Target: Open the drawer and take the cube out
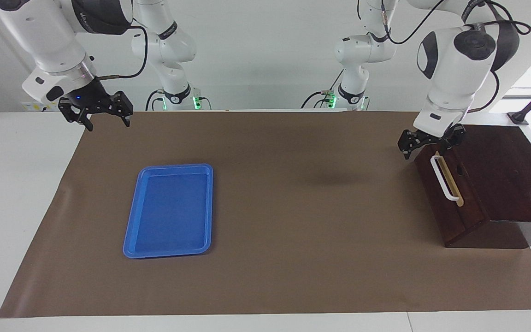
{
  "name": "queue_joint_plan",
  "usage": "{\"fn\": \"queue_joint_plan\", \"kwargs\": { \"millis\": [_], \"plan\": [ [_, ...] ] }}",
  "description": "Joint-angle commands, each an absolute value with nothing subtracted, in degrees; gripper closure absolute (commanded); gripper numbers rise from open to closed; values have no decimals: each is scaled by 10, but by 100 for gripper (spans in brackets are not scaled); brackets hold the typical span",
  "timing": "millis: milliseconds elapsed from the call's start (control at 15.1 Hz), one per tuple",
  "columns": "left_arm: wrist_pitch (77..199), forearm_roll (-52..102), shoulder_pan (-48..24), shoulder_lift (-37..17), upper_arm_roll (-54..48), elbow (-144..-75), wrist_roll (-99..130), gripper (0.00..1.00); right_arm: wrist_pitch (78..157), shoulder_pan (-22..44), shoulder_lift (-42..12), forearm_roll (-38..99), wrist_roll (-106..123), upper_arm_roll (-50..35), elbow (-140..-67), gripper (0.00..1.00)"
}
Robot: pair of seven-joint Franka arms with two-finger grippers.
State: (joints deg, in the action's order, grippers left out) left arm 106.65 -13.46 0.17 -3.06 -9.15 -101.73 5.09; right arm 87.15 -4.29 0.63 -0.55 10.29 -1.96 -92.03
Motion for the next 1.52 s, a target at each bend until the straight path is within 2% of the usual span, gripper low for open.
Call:
{"fn": "queue_joint_plan", "kwargs": {
  "millis": [0,198,529,1455],
  "plan": [
    [1148,-184,-4,-39,-84,-1080,48,0,875,-55,14,-17,96,-31,-930,0],
    [1221,-270,1,-59,-83,-1133,47,0,875,-55,14,-17,96,-31,-930,0],
    [1292,-278,47,-60,-83,-1172,7,0,875,-55,14,-17,96,-31,-930,0],
    [1311,-322,66,-86,-81,-1172,-1,0,875,-55,14,-17,96,-31,-930,0]
  ]
}}
